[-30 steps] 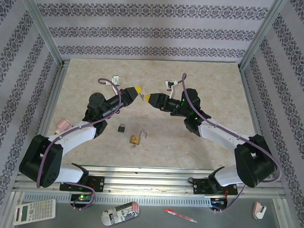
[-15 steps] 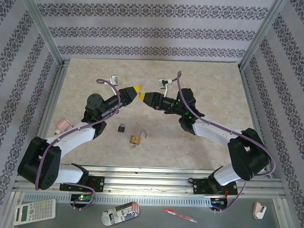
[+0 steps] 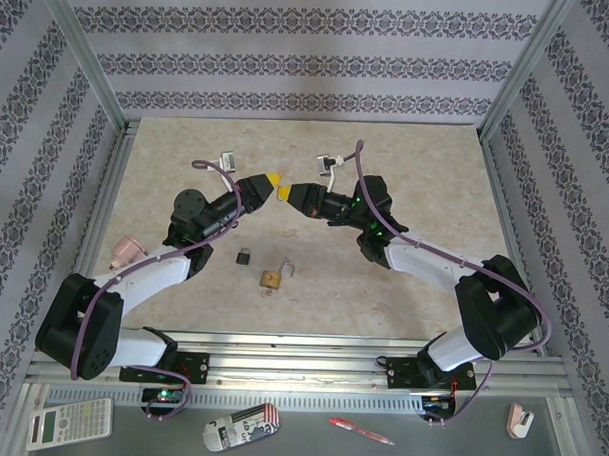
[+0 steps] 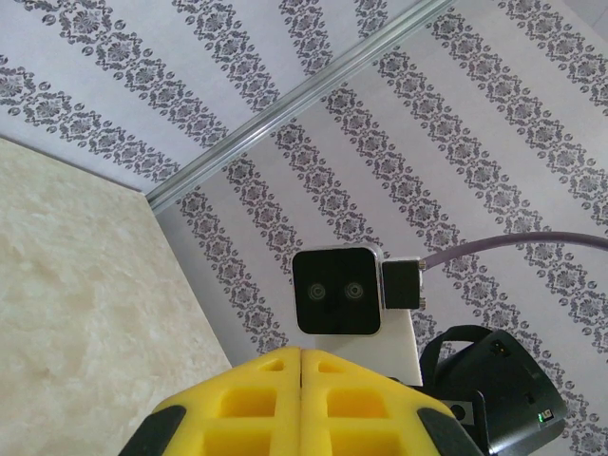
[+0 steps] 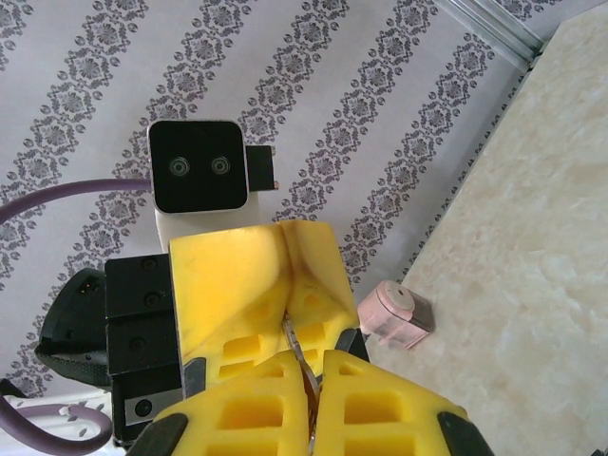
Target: Unlock with the key
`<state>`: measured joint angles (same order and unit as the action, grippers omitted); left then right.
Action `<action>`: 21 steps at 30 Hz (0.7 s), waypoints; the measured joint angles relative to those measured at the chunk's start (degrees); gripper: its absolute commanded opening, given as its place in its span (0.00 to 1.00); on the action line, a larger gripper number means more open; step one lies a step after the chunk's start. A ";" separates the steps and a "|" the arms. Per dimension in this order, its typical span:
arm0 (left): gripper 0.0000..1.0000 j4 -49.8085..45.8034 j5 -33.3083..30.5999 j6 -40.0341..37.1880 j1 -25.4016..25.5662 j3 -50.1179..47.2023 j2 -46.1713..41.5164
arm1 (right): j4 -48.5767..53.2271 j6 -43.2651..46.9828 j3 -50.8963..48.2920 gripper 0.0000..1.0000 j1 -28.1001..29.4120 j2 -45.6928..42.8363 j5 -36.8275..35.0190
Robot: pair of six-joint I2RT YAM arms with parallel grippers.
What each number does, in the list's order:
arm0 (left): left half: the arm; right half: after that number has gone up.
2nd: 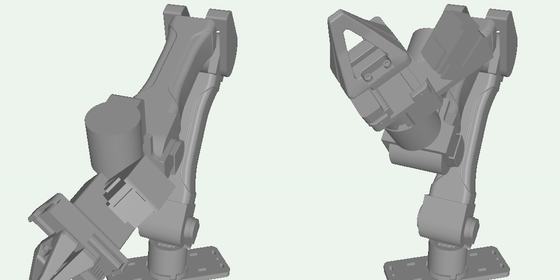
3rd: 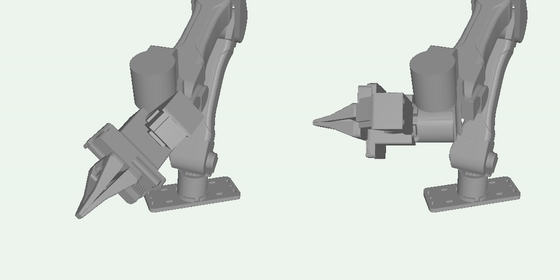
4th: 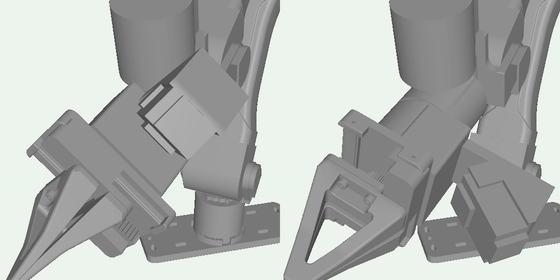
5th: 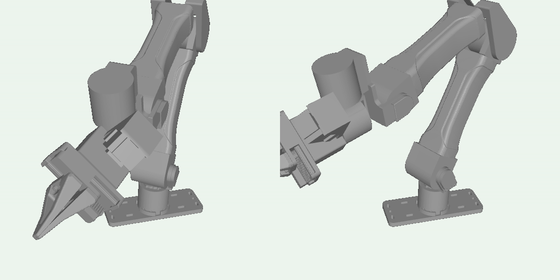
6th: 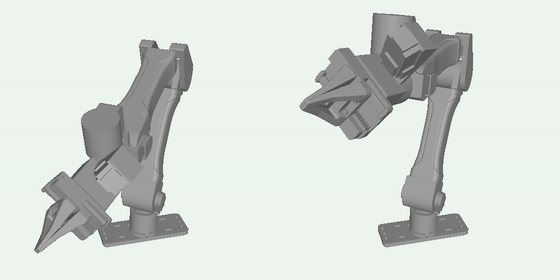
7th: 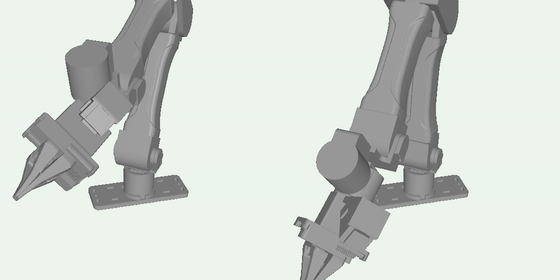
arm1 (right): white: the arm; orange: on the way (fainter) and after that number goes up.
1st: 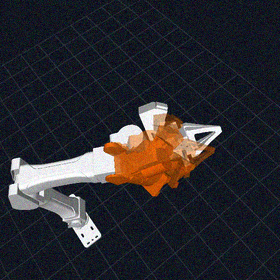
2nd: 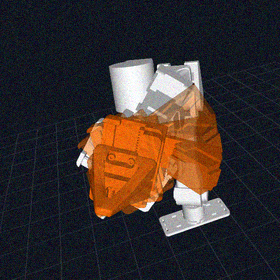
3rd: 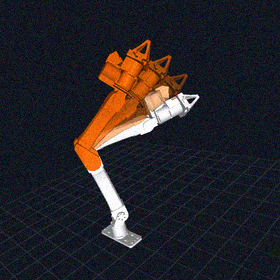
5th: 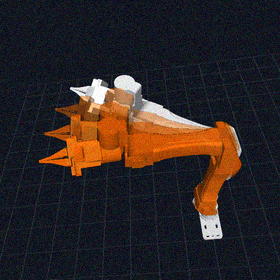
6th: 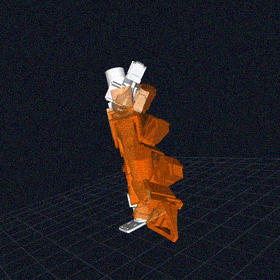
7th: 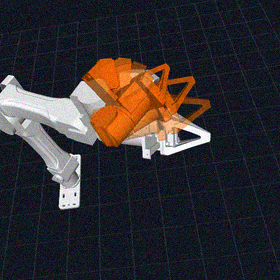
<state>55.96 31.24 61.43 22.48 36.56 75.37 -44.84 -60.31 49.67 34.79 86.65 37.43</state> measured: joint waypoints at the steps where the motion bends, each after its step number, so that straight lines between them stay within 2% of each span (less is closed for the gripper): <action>1: 0.30 -0.02 -0.20 -0.11 0.00 -0.24 -0.13 | 0.24 0.04 0.00 0.00 0.00 0.00 0.00; 3: 0.41 -2.23 -1.16 -0.39 -0.11 -0.87 -1.22 | 1.14 0.50 0.00 0.00 0.00 -0.15 -0.02; 5: 0.58 -6.60 -2.64 -0.85 -0.81 -1.46 -3.61 | 3.17 1.64 -0.02 0.00 -0.02 -1.03 -0.04; 7: 0.65 -13.40 -4.70 -1.20 -2.16 -1.62 -7.54 | 5.97 3.30 -0.02 0.00 -0.02 -2.49 -0.04; 10: 0.70 -24.00 -7.69 -2.05 -4.76 -1.29 -14.05 | 10.01 5.99 -0.02 0.00 -0.02 -4.79 -0.04; 14: 0.73 -39.47 -9.66 -4.59 -6.47 3.65 -17.79 | 15.67 9.84 -0.02 0.00 -0.02 -7.17 -0.07; 18: 0.76 -59.56 -11.87 -11.19 -6.56 14.73 -14.93 | 27.06 16.02 1.64 0.00 0.52 -8.48 -2.40; 21: 0.73 -73.02 -13.35 -18.49 -6.84 22.88 -9.40 | 38.49 22.14 4.79 0.00 2.16 -9.42 -7.17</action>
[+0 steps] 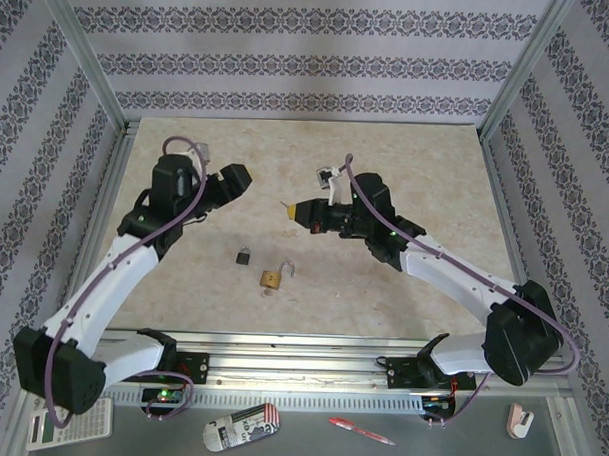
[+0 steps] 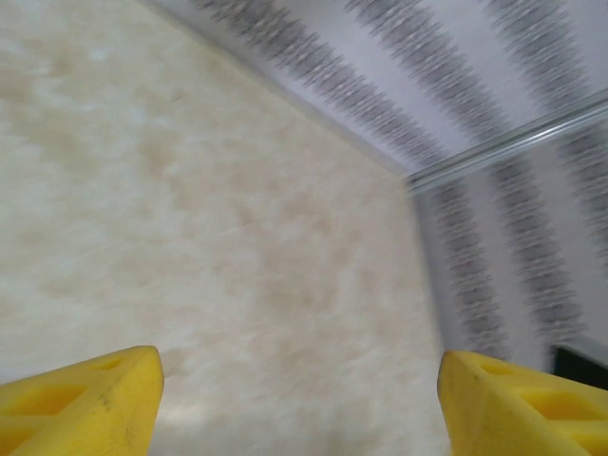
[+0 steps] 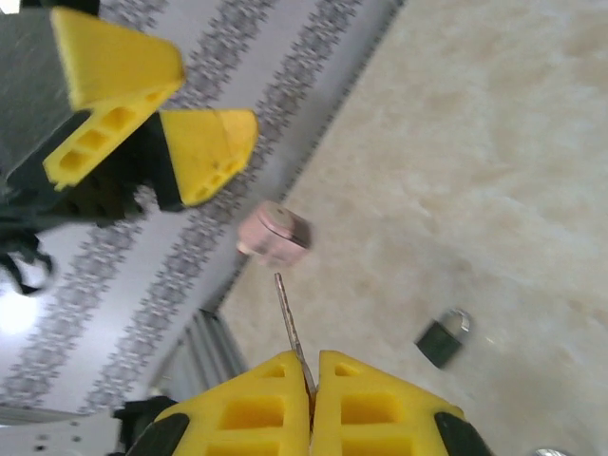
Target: Unlock with the key
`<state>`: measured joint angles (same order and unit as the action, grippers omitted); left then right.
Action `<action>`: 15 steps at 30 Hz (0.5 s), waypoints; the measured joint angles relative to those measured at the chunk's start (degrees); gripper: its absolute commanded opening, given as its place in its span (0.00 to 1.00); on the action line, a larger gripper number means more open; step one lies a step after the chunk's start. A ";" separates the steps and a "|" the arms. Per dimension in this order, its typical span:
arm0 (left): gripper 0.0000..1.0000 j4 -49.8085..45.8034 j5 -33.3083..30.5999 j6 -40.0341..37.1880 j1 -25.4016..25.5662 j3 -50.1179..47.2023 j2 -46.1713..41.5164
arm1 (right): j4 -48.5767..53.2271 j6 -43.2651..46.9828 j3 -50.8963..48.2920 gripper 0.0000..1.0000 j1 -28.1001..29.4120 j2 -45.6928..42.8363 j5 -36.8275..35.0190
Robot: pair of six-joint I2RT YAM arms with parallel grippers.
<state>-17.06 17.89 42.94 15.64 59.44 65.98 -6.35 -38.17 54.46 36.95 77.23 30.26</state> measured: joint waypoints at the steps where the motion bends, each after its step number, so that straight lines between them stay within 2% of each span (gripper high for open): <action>1: 0.71 -3.96 -0.39 -2.56 -0.02 1.70 2.08 | 3.43 1.84 0.87 0.00 0.52 -0.52 -1.68; 6: 0.60 -20.22 -2.89 -13.14 0.17 4.48 12.46 | 14.29 7.21 1.51 0.00 1.07 -3.98 -7.74; 8: 0.59 -25.44 -4.55 -16.46 0.94 6.12 17.09 | 16.55 8.20 1.07 0.00 1.07 -5.20 -9.57; 15: 0.47 -35.19 -10.34 -23.56 10.19 13.07 30.10 | 19.65 9.05 -4.04 0.00 0.76 -9.22 -12.90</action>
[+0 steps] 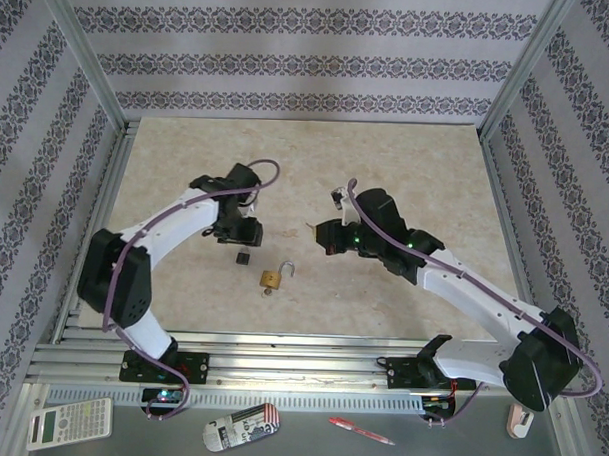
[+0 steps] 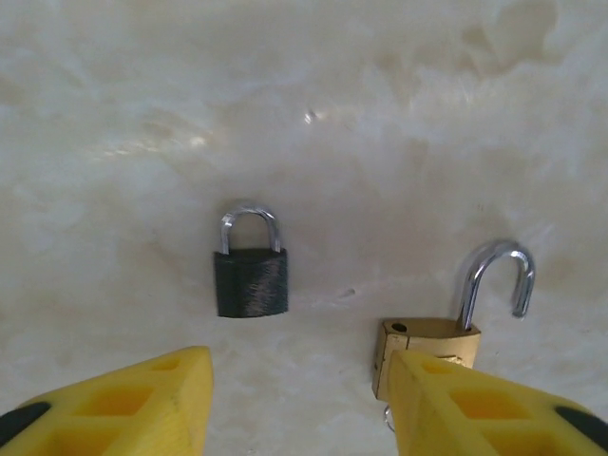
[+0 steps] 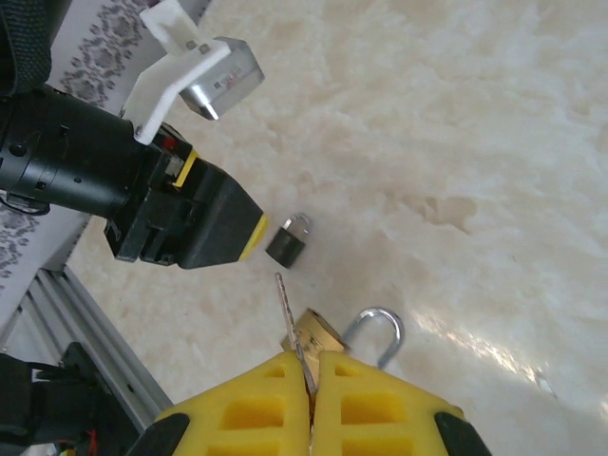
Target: Unlock with the key
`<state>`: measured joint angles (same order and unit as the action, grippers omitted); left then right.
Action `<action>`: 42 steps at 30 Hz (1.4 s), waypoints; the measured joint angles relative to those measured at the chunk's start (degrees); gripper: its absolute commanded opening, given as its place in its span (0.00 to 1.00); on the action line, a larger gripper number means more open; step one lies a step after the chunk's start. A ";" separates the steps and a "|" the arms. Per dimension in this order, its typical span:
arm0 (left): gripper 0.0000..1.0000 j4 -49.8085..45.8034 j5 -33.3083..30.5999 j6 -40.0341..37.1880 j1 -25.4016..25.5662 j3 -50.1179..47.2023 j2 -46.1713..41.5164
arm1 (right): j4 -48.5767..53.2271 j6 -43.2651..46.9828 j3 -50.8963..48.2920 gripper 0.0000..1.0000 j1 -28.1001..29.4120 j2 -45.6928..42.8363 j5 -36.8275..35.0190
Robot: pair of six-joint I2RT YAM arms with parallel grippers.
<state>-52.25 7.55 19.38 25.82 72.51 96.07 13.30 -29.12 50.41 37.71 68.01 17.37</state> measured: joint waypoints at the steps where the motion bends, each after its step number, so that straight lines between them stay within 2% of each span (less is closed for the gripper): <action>1: 0.47 -0.63 -0.63 -0.42 1.03 0.61 1.42 | 0.22 -0.02 -0.72 0.00 -0.11 -0.48 -0.09; 9: 0.45 -3.52 -5.73 -1.40 3.02 1.22 8.15 | 0.66 -0.02 -4.87 0.00 -1.75 -4.00 -0.46; 14: 0.43 -3.50 -6.43 -1.33 3.82 1.22 10.93 | 0.59 -0.04 -6.71 0.00 -2.69 -5.44 -0.42; 38: 0.41 -1.55 -11.13 -0.26 4.17 1.18 14.73 | -1.64 -0.63 -10.32 0.00 -2.75 -7.23 0.02; 42: 0.43 -1.55 -11.15 0.00 4.20 1.18 14.84 | -2.25 -0.68 -10.69 0.00 -2.75 -7.30 0.09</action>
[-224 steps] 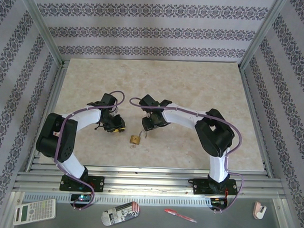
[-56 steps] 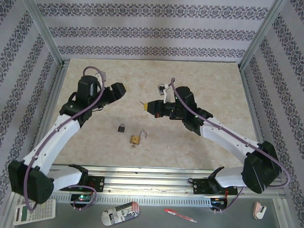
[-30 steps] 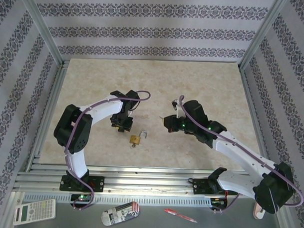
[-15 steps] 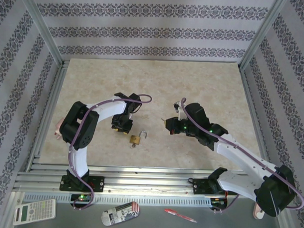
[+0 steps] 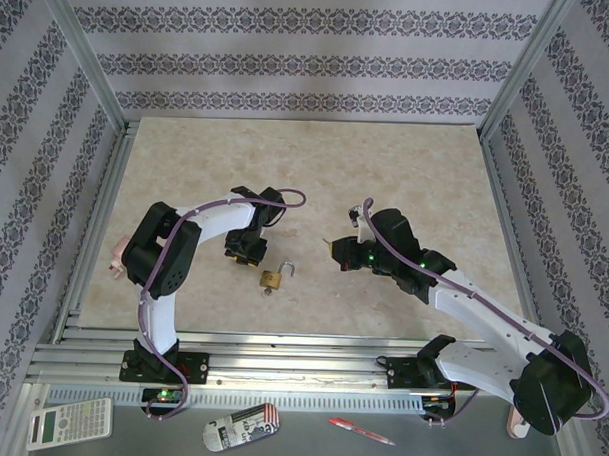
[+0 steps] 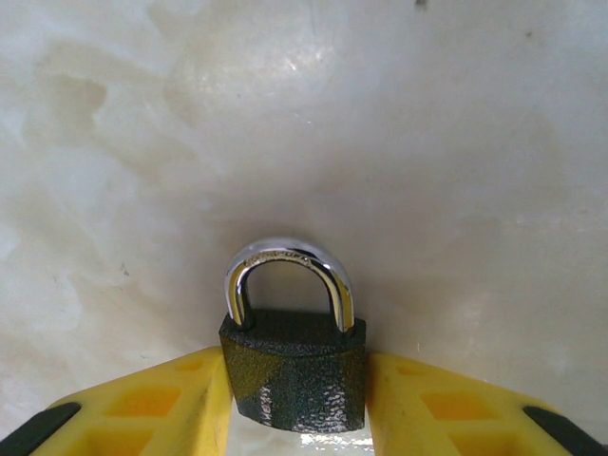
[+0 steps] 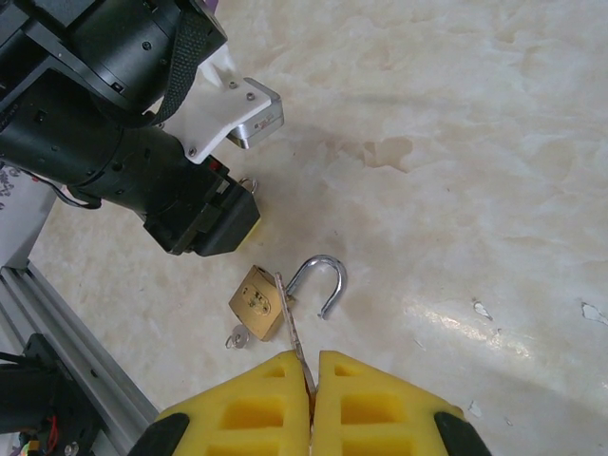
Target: Unlock with the key
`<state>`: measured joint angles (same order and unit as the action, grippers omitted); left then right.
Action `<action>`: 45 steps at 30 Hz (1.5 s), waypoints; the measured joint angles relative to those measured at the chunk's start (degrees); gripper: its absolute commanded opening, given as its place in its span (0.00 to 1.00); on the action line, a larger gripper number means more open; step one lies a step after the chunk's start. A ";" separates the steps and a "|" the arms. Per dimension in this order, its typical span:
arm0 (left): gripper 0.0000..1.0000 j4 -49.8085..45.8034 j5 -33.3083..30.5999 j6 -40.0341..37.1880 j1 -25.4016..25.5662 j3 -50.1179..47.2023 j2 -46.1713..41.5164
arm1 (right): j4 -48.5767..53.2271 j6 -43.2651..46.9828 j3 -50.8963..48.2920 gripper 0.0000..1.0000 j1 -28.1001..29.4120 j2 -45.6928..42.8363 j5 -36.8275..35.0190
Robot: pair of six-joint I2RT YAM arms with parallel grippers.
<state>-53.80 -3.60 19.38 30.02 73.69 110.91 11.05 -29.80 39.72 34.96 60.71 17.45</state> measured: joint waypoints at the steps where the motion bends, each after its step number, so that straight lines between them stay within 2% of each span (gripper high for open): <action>1: 0.45 -0.02 -0.11 0.11 0.00 0.00 -0.04 | -0.13 0.00 -0.02 0.00 0.00 -0.04 0.07; 5: 0.51 0.07 -1.20 0.98 0.00 -0.87 -1.68 | -0.17 0.00 -0.15 0.00 0.00 -0.52 0.35; 13: 0.49 0.07 -0.72 3.63 1.20 -0.52 -8.26 | -0.63 -0.02 -0.37 0.00 0.00 -0.68 0.59; 24: 0.45 0.66 0.13 4.68 1.53 0.02 -2.89 | -0.59 -0.24 -2.29 0.00 -0.09 -3.37 0.59; 45: 0.40 1.07 -2.67 4.66 1.53 0.02 -0.35 | -0.57 -0.24 -2.78 0.00 -0.37 -3.69 0.57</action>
<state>-52.73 -6.26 24.03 31.55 73.71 110.56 10.48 -30.04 36.95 34.59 57.01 18.02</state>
